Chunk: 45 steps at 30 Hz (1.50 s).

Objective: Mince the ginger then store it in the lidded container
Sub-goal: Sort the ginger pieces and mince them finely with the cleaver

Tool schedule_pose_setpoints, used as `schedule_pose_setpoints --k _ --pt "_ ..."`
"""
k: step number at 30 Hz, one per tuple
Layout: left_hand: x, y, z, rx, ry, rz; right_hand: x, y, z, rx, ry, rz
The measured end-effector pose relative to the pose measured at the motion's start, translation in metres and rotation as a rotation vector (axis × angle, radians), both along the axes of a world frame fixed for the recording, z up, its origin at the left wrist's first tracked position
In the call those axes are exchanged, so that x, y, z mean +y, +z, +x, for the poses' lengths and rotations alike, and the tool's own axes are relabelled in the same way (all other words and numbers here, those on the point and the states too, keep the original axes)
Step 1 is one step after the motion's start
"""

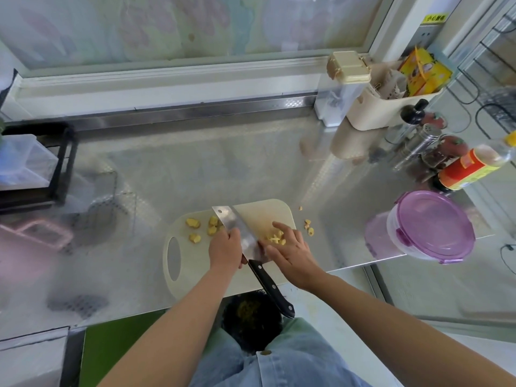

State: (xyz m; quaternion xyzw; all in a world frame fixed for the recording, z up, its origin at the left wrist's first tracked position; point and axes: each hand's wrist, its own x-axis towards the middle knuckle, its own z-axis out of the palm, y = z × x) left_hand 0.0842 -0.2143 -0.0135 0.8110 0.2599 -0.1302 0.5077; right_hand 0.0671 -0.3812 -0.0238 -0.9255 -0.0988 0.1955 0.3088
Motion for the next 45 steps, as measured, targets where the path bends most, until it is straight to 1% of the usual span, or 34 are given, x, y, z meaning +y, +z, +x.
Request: schedule_pose_setpoints --k 2,4,6,8,10,12,13,15,17,19,21,23,26,28,33,37,40,45 --pt "0.0 0.001 0.001 -0.005 0.002 0.008 0.002 0.004 0.002 -0.035 -0.078 -0.031" --pt "-0.001 0.001 0.004 -0.01 0.005 0.024 0.005 0.013 0.004 -0.079 -0.113 0.028" --pt "-0.001 0.003 0.008 -0.02 -0.009 0.047 0.011 0.023 0.005 -0.029 -0.03 0.074" --pt "-0.002 0.005 0.012 -0.04 -0.029 0.067 0.017 0.027 0.005 0.006 0.12 -0.008" --pt "-0.002 0.006 0.013 -0.062 -0.04 0.086 0.022 0.025 0.006 -0.016 0.179 -0.099" --pt "-0.002 0.007 0.014 -0.087 -0.056 0.091 0.026 0.022 0.009 -0.01 0.123 -0.123" --pt "-0.002 0.007 0.014 -0.11 -0.051 0.055 0.028 0.021 0.011 0.004 0.082 -0.112" --pt "-0.003 0.007 0.016 -0.148 -0.02 -0.086 0.031 0.021 0.015 -0.001 -0.01 -0.054" --pt "0.0 0.005 0.018 -0.149 -0.011 -0.13 0.032 0.02 0.021 -0.016 -0.162 0.034" --pt "0.009 0.0 0.02 -0.162 -0.015 -0.011 0.03 0.019 0.026 0.022 -0.292 0.128" --pt "0.023 -0.005 0.021 -0.143 -0.015 0.225 0.029 0.019 0.032 0.046 -0.36 0.173" --pt "0.037 -0.007 0.023 -0.107 0.002 0.4 0.03 0.018 0.038 0.034 -0.37 0.169" --pt "0.053 -0.009 0.029 -0.115 -0.026 0.536 0.035 0.012 0.046 0.029 -0.358 0.123" --pt "0.058 -0.013 0.035 -0.127 -0.092 0.592 0.04 0.007 0.05 0.028 -0.344 0.067" --pt "0.052 -0.017 0.052 -0.176 -0.314 0.655 0.045 -0.003 0.056 0.024 -0.289 -0.09" --pt "0.045 -0.022 0.064 -0.211 -0.478 0.765 0.045 -0.004 0.059 0.029 -0.222 -0.159" --pt "0.04 -0.025 0.071 -0.206 -0.541 0.827 0.044 -0.003 0.062 0.029 -0.185 -0.191" --pt "0.036 -0.026 0.077 -0.19 -0.585 0.895 0.043 -0.006 0.062 0.031 -0.179 -0.204"
